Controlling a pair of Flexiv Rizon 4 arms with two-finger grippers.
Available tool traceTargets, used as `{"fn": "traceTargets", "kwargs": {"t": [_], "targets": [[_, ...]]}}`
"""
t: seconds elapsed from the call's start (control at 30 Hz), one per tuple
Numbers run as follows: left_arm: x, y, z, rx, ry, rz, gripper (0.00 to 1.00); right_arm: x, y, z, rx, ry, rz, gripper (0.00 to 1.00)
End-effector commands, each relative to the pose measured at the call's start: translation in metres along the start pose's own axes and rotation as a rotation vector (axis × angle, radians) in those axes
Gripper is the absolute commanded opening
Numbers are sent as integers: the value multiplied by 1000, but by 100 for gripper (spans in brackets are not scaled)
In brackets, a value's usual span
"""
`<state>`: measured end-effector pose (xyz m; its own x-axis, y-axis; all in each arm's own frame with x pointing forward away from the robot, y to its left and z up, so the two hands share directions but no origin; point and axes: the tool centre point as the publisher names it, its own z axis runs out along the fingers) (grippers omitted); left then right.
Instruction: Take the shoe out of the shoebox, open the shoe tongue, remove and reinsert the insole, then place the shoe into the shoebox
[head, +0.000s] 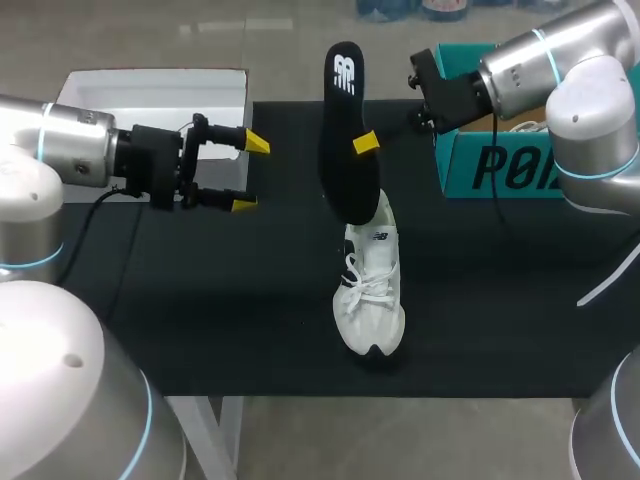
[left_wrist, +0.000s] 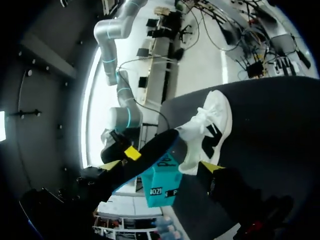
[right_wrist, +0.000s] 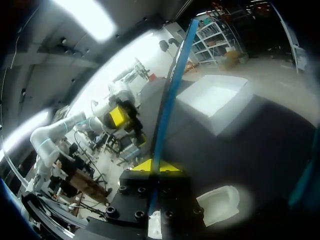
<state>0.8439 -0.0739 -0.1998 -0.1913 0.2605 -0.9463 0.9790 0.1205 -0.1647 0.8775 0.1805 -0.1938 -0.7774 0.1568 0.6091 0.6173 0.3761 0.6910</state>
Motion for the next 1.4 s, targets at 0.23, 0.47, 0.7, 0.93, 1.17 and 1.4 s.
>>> {"fn": "traceTargets", "kwargs": {"t": [0.23,0.47,0.7,0.93,1.17,1.4], "targets": [[-9,16,-5,31,62,-223,100,1,-1,1,1,-5,0,0],[0,26,3,6,138,-413,100,1,-1,1,1,-5,0,0],[18,28,-5,-64,220,-545,100,1,-1,1,1,-5,0,0],[23,22,-13,-123,323,-622,100,1,-1,1,1,-5,0,0],[33,10,-23,-148,379,-691,100,1,-1,1,1,-5,0,0],[45,-3,-38,-178,395,-733,100,1,-1,1,1,-5,0,0]]}}
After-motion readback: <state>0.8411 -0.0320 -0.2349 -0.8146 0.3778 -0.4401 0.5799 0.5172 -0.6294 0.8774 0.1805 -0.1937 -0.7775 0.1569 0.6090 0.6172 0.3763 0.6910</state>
